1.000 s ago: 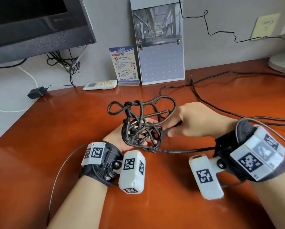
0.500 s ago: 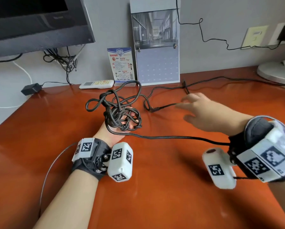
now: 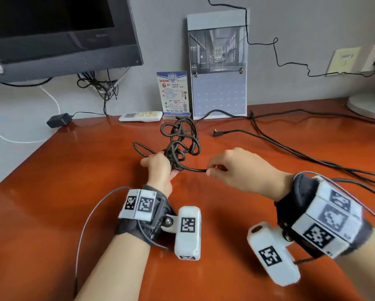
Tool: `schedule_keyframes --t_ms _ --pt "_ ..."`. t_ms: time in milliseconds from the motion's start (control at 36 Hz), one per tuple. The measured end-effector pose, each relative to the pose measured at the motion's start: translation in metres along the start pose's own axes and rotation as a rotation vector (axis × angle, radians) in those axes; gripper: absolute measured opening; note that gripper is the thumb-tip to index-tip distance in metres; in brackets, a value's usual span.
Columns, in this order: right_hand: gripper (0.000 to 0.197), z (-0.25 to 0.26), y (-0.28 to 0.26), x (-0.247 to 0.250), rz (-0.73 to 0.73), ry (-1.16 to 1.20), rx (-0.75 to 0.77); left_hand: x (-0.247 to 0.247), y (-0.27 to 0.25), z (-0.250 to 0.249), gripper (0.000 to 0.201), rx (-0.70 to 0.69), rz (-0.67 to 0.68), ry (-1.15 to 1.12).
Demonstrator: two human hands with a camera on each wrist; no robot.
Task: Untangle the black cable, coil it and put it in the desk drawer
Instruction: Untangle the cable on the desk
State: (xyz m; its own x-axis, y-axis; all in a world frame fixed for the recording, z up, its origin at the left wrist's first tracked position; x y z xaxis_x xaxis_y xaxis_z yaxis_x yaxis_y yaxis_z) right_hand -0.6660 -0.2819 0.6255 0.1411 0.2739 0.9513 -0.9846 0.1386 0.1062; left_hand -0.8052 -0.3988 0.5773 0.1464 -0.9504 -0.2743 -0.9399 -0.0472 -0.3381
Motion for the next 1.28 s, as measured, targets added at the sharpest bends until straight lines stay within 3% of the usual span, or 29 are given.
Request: schedule_keyframes --t_ms 56,167,250,333,472,556,611,667,722,833,889,1000,1055,1111,1139,1194,1278 --pt "0.026 0.001 0.003 -0.001 -0.036 -0.002 -0.015 0.001 -0.004 0.002 0.042 -0.042 0.020 -0.020" --pt "0.027 0.002 0.009 -0.006 -0.051 -0.020 -0.008 0.000 -0.011 0.003 0.030 -0.099 0.086 0.144" --pt "0.025 0.006 0.011 -0.008 -0.085 -0.032 0.021 -0.001 -0.013 0.003 0.051 -0.205 0.103 0.352" --pt "0.028 0.008 0.013 -0.011 -0.083 -0.047 0.017 0.004 -0.020 -0.003 0.035 -0.395 0.065 0.548" --pt "0.028 0.009 0.016 -0.010 0.051 -0.087 -0.003 0.012 -0.017 -0.006 0.024 -0.499 0.139 0.706" --pt "0.020 0.012 0.019 0.009 -0.151 -0.160 -0.019 0.011 -0.019 -0.006 0.027 -0.559 0.190 0.756" --pt "0.015 0.014 0.024 0.025 -0.359 -0.069 -0.007 0.011 -0.019 -0.004 0.034 -0.589 0.227 0.790" --pt "0.022 0.015 0.033 0.038 -0.457 0.052 0.052 0.010 -0.020 -0.003 0.044 -0.620 0.247 0.810" --pt "0.026 0.016 0.045 0.042 -0.341 0.041 0.077 0.010 -0.021 -0.003 0.045 -0.620 0.264 0.787" --pt "0.027 0.015 0.063 0.028 0.137 -0.149 0.041 0.011 -0.021 -0.002 0.046 -0.631 0.348 0.771" --pt "0.021 0.013 0.066 0.024 0.270 -0.103 0.050 0.010 -0.020 -0.001 0.050 -0.688 0.369 0.798" --pt "0.024 0.010 0.068 0.023 0.273 -0.152 0.045 0.007 -0.020 -0.001 0.060 -0.884 0.295 0.831" --pt "0.023 0.009 0.069 0.021 0.256 -0.141 0.036 0.007 -0.019 -0.002 0.047 -0.993 0.318 0.856" --pt "0.023 0.007 0.070 0.017 0.260 -0.128 0.015 0.007 -0.017 -0.001 0.021 -1.052 0.424 0.927" --pt "0.022 0.005 0.070 0.016 0.256 -0.121 0.005 0.008 -0.016 -0.001 0.007 -1.039 0.493 0.963" --pt "0.019 0.002 0.070 0.016 0.221 -0.131 -0.008 0.008 -0.012 0.002 0.020 -0.962 0.586 1.003" --pt "0.011 -0.007 0.071 0.013 0.111 -0.086 -0.034 0.007 -0.012 0.002 0.028 -0.872 0.566 1.049"
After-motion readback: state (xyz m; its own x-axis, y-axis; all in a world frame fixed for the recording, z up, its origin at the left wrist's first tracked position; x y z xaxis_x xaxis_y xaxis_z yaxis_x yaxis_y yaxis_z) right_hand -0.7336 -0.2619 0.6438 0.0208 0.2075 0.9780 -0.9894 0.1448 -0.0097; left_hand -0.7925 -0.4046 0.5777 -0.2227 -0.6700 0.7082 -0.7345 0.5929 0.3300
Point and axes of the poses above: each hand's wrist, its own y-axis towards the middle knuckle, its own x-axis out of the back of the hand, z = x × y, the point moved 1 cm from there along y, towards the middle knuckle, and after that the axes turned 6 degrees about -x, right-handed, at the moved point
